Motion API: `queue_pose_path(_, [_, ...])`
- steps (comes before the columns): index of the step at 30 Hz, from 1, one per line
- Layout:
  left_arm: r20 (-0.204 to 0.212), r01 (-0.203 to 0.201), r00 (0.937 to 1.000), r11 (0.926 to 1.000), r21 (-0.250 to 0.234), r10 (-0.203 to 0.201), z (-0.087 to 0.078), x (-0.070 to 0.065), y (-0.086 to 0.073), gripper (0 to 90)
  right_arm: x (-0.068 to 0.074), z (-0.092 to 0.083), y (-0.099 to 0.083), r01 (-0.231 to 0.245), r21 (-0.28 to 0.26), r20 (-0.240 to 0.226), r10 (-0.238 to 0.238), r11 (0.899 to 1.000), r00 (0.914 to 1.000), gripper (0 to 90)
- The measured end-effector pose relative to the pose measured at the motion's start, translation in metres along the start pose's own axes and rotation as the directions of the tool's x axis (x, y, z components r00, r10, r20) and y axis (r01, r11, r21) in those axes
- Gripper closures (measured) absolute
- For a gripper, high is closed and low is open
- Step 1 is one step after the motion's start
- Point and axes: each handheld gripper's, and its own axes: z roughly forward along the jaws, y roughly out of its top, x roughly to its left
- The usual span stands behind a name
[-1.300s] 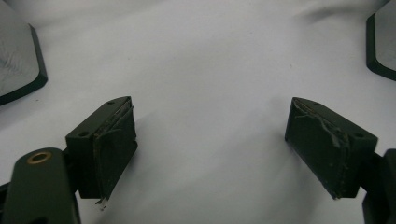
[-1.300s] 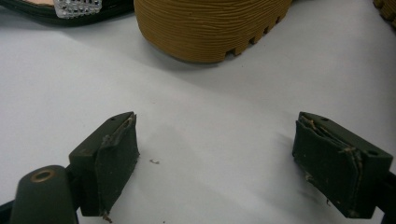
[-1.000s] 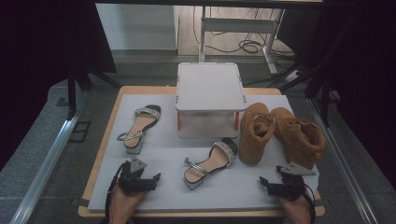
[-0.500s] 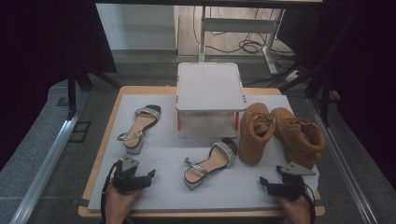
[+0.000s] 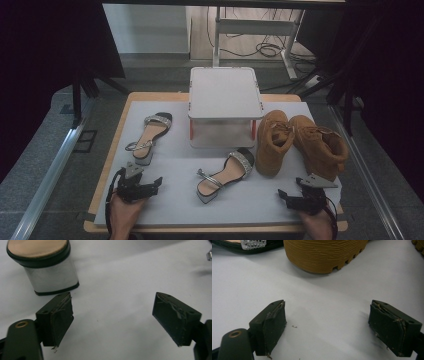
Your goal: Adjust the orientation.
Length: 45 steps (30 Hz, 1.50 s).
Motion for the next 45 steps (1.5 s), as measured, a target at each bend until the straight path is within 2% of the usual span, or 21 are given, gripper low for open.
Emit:
queue_pose_path(6, [-0.041, 0.013, 0.9991, 0.9999, 0.008, -0.013, 0.004, 0.007, 0.006, 15.8, 0.000, 0.000, 0.000, -0.001, -0.002, 0.002, 0.001, 1.000, 1.0000, 14.4])
queue_pose_path(12, [-0.094, 0.031, 0.9951, 0.9995, 0.008, -0.030, 0.006, 0.019, 0.012, 16.7, 0.000, 0.000, 0.000, -0.003, -0.003, 0.004, 0.003, 1.000, 1.0000, 14.6])
queue_pose_path(16, [-0.097, 0.066, 0.9930, 0.9978, -0.008, -0.067, 0.006, 0.028, 0.013, 17.9, 0.000, 0.000, 0.000, -0.003, -0.003, 0.005, 0.003, 1.000, 1.0000, 14.7])
queue_pose_path(18, [-0.109, 0.092, 0.9897, 0.9957, -0.017, -0.093, 0.006, 0.034, 0.016, 20.7, 0.000, 0.000, 0.000, -0.003, -0.003, 0.006, 0.003, 1.000, 1.0000, 14.8])
queue_pose_path(25, [-0.120, 0.085, 0.9891, 0.9964, -0.003, -0.085, 0.015, 0.039, 0.026, 21.2, 0.000, 0.000, -0.001, -0.004, -0.005, 0.007, 0.004, 1.000, 1.0000, 15.1])
queue_pose_path(35, [-0.129, 0.098, 0.9872, 0.9948, 0.029, -0.093, 0.031, 0.046, 0.039, 22.9, 0.000, 0.000, -0.001, -0.004, -0.005, 0.008, 0.004, 1.000, 1.0000, 15.2])
queue_pose_path(45, [-0.140, 0.093, 0.9864, 0.9949, 0.039, -0.086, 0.045, 0.047, 0.053, 23.9, 0.000, 0.000, -0.001, -0.004, -0.005, 0.008, 0.004, 1.000, 1.0000, 15.3])
